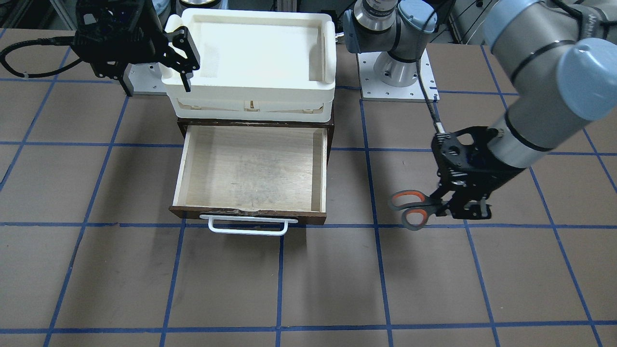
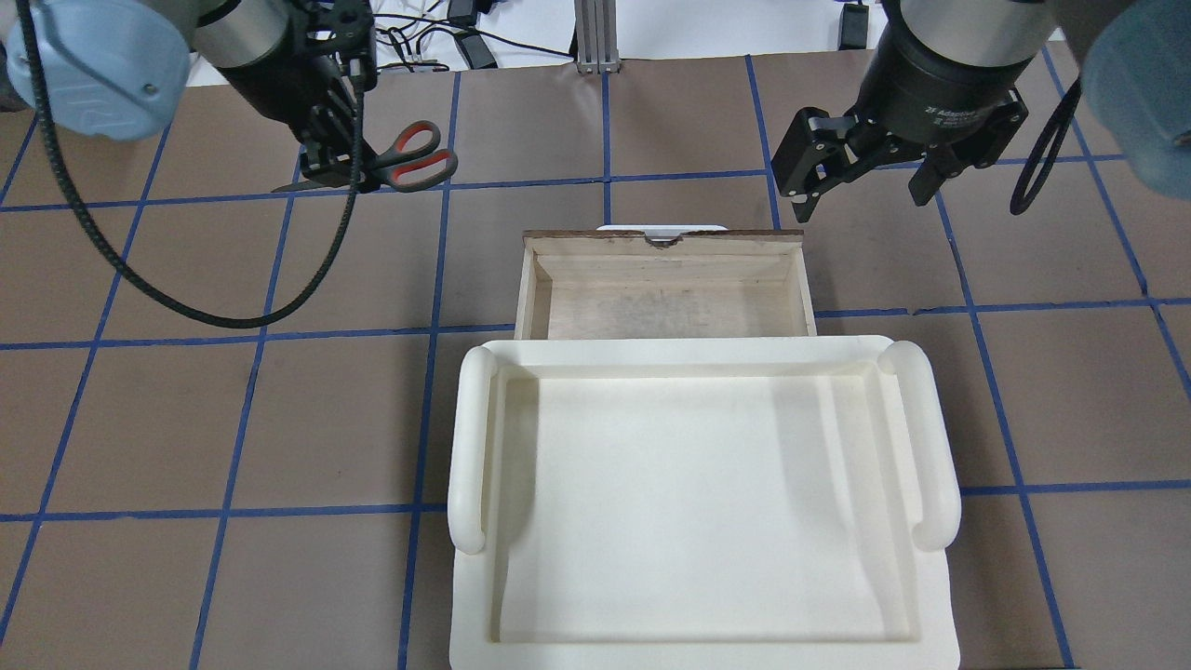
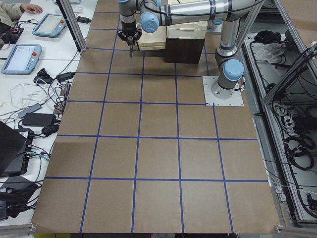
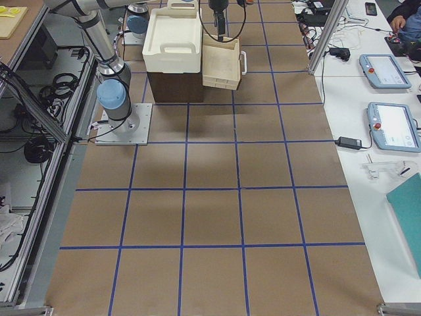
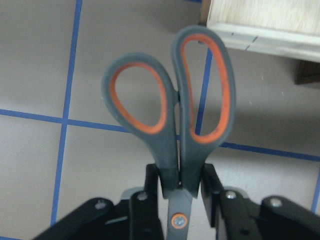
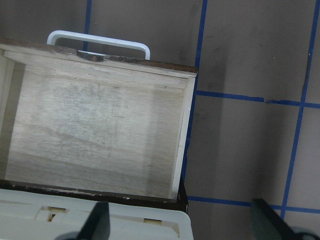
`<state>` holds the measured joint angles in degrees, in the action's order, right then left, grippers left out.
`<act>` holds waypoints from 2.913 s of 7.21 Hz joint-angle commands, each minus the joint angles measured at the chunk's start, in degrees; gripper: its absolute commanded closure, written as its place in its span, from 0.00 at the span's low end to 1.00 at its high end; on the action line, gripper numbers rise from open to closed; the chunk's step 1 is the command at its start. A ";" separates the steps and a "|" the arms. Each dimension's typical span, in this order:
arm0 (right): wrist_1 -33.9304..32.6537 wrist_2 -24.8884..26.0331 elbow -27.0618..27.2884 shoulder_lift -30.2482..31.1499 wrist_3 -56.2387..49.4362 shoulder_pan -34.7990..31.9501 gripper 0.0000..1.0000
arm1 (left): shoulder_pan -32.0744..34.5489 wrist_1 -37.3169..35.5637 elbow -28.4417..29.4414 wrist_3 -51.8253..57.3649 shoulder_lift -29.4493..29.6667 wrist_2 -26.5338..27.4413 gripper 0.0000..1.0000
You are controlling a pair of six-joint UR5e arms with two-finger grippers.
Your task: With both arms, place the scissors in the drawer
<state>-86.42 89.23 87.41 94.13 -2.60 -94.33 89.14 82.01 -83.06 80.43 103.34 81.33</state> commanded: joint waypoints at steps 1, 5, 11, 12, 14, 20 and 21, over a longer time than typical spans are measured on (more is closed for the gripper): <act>0.29 0.33 0.04 0.18 -0.04 0.02 0.00 | 9.60 -0.35 0.62 -12.28 0.02 -0.21 1.00; 2.66 0.06 -0.04 0.44 1.62 0.02 0.00 | 18.49 -5.63 -0.43 -25.64 3.79 0.23 1.00; 3.37 -0.47 -0.13 0.53 8.31 -0.24 0.00 | 23.79 -17.58 -9.04 -34.01 5.47 0.14 1.00; 3.45 -0.46 -0.13 0.53 8.31 -0.24 0.00 | 25.19 -17.58 -9.48 -34.37 5.47 0.23 1.00; 3.46 -0.46 -0.13 0.53 8.31 -0.24 0.00 | 26.61 -17.76 -10.45 -35.77 5.56 0.23 1.00; 3.46 0.24 -0.13 0.62 7.53 -0.24 0.00 | 27.49 -20.12 -11.77 -36.31 5.38 0.23 0.01; 3.46 0.15 -0.13 0.62 7.52 -0.33 0.00 | 27.40 -20.39 -11.60 -36.66 4.77 0.06 0.00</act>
<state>-82.97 89.35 87.27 94.73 5.15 -94.56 116.61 62.39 -94.87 44.12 108.59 81.55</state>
